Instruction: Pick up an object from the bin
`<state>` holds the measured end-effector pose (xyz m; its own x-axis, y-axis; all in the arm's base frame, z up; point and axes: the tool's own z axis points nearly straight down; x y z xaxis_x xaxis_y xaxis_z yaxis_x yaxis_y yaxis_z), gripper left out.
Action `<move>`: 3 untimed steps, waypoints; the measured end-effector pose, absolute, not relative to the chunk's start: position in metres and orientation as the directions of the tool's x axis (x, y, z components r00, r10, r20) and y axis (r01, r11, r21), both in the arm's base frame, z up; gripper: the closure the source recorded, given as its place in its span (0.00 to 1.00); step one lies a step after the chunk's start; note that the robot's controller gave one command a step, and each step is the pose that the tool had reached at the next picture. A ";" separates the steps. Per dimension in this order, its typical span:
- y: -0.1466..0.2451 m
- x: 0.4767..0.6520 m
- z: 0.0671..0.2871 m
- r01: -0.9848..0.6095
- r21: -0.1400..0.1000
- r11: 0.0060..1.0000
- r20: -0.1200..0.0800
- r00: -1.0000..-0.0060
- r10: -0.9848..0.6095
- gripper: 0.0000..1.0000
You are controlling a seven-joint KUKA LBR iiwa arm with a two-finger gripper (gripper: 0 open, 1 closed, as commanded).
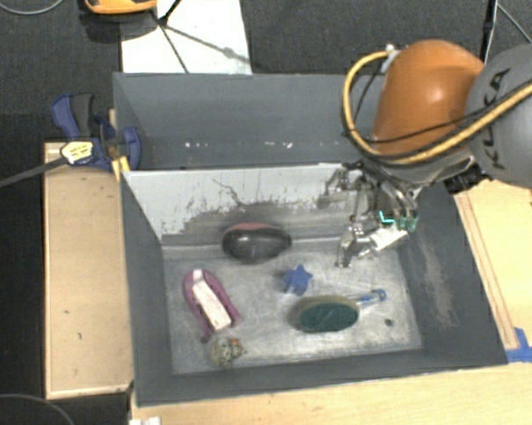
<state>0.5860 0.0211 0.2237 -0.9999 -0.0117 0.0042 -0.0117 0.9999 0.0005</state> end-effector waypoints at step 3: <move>0.051 0.572 0.102 -0.375 0.001 0.927 -0.002 -0.927 -0.375 0.00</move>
Offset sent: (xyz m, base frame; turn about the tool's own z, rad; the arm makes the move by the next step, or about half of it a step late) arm -0.0144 0.0296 -0.1229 -0.3778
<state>0.5724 0.0508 0.1019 -0.9269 -0.3753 -0.0024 -0.3753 0.9269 0.0005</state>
